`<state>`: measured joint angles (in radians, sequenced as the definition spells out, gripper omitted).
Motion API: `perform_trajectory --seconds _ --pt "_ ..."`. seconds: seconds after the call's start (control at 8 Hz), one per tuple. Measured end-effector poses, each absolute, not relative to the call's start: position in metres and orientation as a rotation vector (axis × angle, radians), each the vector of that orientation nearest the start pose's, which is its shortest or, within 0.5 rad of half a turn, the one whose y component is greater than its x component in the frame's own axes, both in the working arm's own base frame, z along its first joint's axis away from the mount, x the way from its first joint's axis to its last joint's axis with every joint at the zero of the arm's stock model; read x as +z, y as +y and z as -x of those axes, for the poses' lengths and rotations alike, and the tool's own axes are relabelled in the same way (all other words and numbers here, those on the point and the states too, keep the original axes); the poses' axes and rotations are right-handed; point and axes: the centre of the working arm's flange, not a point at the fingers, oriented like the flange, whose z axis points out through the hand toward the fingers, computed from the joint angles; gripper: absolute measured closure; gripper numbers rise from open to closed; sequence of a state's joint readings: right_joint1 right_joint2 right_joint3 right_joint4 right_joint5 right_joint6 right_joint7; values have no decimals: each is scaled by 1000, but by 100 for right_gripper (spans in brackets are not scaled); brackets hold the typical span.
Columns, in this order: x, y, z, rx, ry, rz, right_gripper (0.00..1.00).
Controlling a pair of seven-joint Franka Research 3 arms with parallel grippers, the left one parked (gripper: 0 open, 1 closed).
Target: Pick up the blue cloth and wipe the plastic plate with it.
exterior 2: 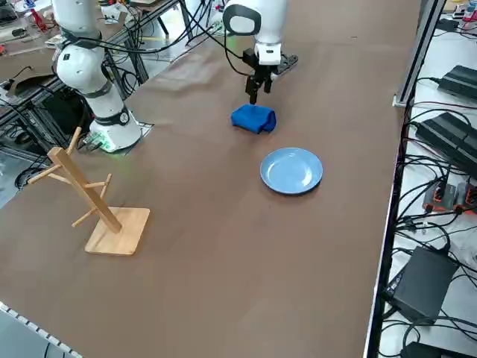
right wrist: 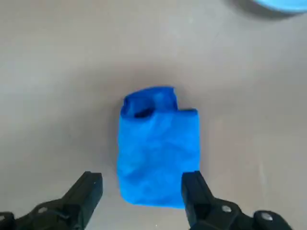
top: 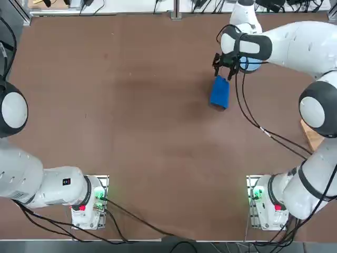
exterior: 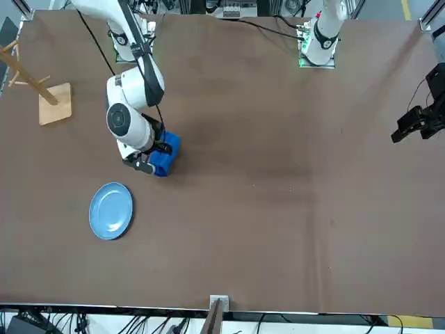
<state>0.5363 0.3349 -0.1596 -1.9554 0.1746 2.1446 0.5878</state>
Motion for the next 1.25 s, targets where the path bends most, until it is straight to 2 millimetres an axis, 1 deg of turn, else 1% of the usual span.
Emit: perform_trajectory --seconds 0.12,0.25,0.5,0.75,0.88,1.0,1.12,1.25 --pt "306 214 -564 205 487 3098 0" --pt "314 193 -577 157 471 3126 0" --pt "327 144 -601 100 369 3148 0" --pt "353 101 -624 19 277 3142 0" --pt "371 85 -633 -12 261 3157 0" --pt "395 76 -638 -10 249 3181 0" --pt "422 73 -640 12 241 3199 0" --pt "454 70 -639 32 241 3208 0"
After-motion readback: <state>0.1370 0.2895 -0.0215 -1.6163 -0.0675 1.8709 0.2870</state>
